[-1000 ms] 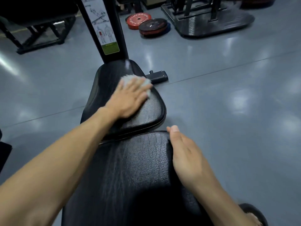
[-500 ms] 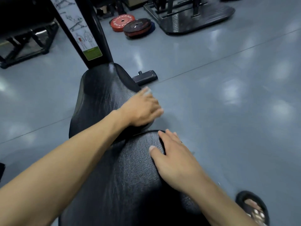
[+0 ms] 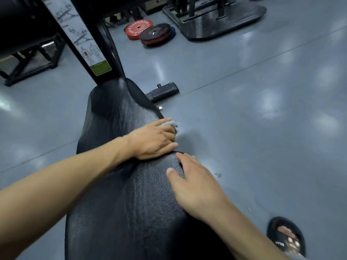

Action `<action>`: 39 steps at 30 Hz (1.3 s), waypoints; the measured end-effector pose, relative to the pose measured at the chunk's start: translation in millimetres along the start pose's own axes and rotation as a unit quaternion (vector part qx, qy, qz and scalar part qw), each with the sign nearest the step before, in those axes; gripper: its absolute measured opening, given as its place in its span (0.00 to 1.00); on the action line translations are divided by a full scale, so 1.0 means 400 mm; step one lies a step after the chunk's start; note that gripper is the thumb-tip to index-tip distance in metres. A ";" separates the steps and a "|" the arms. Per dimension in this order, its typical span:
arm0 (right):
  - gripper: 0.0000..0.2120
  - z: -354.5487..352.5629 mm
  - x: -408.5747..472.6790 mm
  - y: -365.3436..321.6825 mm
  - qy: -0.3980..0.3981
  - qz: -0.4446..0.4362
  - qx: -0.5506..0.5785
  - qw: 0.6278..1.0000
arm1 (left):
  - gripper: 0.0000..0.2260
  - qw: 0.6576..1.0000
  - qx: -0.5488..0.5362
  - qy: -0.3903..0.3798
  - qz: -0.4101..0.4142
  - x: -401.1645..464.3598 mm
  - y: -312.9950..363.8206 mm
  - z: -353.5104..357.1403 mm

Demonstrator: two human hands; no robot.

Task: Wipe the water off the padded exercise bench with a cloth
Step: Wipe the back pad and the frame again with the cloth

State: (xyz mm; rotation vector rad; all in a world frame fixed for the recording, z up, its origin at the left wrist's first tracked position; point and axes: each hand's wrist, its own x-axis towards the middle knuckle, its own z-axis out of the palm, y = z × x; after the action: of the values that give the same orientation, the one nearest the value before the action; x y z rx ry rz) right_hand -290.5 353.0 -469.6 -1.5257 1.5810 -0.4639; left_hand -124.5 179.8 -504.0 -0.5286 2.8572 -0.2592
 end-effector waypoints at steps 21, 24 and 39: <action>0.30 0.041 0.000 -0.044 -0.028 -0.015 0.045 0.998 | 0.20 0.973 -0.101 0.083 -0.189 -0.024 -0.091 -0.022; 0.30 0.052 0.012 -0.047 -0.027 -0.015 0.040 0.999 | 0.21 0.959 -0.163 0.067 -0.221 -0.054 -0.071 -0.019; 0.07 0.051 0.035 -0.073 0.084 0.023 0.123 0.989 | 0.17 0.925 -0.070 0.108 -0.358 -0.108 0.259 -0.018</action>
State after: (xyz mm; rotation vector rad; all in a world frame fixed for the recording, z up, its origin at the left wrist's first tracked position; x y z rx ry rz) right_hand -255.0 340.4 -463.2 -1.2882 1.6155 -0.7501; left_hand -121.2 291.8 -511.1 -1.6611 2.7635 -0.2351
